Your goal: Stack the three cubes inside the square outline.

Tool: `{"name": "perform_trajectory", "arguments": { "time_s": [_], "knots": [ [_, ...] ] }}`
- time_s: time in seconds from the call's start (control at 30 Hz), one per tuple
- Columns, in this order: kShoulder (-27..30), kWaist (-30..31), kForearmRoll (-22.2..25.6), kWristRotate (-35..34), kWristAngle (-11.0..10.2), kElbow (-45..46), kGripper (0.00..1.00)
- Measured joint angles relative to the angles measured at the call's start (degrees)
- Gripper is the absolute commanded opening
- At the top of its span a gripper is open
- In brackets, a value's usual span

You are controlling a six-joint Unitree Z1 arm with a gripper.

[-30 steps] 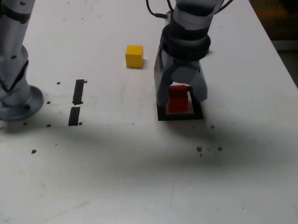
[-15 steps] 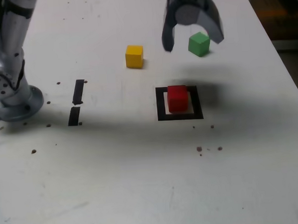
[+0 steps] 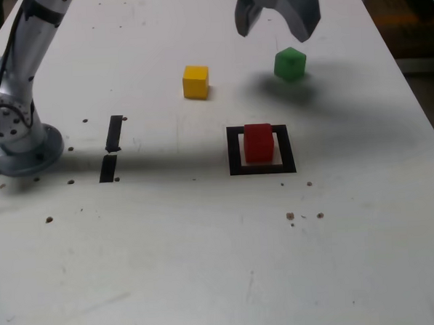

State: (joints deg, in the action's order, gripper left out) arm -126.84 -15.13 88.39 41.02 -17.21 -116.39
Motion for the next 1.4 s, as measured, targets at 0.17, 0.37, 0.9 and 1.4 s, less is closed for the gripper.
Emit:
{"name": "perform_trajectory", "arguments": {
  "time_s": [0.17, 0.37, 0.9, 1.4],
  "knots": [
    [5.29, -0.99, -0.99, -5.82, -0.03, 10.51, 0.97],
    [14.4, -0.35, -3.01, -14.6, 2.57, 22.94, 0.95],
    [17.01, -1.57, -17.03, -19.94, 4.56, 38.82, 0.95],
    [15.35, -4.18, -23.4, -19.58, 4.97, 43.67, 0.8]
  ]
}}
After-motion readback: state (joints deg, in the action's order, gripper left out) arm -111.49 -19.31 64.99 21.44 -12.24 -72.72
